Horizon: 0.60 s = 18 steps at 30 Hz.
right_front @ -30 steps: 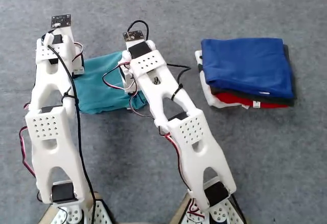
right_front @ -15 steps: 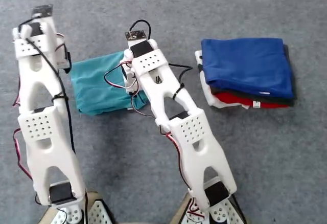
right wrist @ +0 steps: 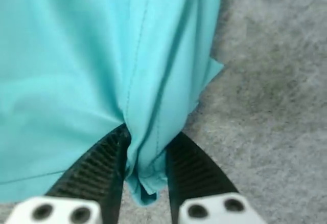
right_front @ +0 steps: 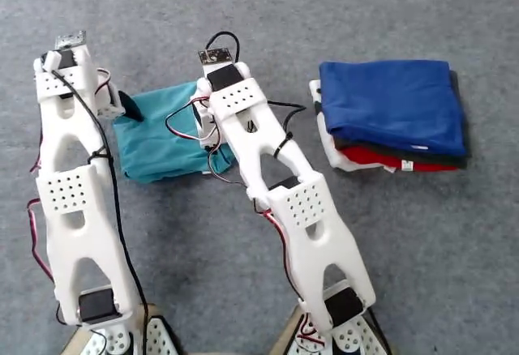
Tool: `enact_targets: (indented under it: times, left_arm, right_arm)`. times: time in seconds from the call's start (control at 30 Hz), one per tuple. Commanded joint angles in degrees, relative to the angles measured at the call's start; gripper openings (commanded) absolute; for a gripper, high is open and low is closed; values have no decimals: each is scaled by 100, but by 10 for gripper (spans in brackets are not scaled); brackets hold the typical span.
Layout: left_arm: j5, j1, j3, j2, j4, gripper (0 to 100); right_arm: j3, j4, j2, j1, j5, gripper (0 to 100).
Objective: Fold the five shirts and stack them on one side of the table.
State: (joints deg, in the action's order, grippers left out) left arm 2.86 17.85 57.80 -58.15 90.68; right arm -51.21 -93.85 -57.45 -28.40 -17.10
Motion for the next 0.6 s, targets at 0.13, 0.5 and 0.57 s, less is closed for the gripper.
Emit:
enact_targets:
  times: [0.13, 0.5, 0.57]
  left_arm:
    - [220, -224, 207, 44, -105, 300]
    - [211, -251, 576, 132, 44, 255]
    - [202, -119, 980, 114, 316, 270]
  right_arm:
    - [-40, -149, -4, 123, -9, 14]
    - [31, -448, -13, 132, 229, 14]
    - [127, -448, -13, 132, 229, 14]
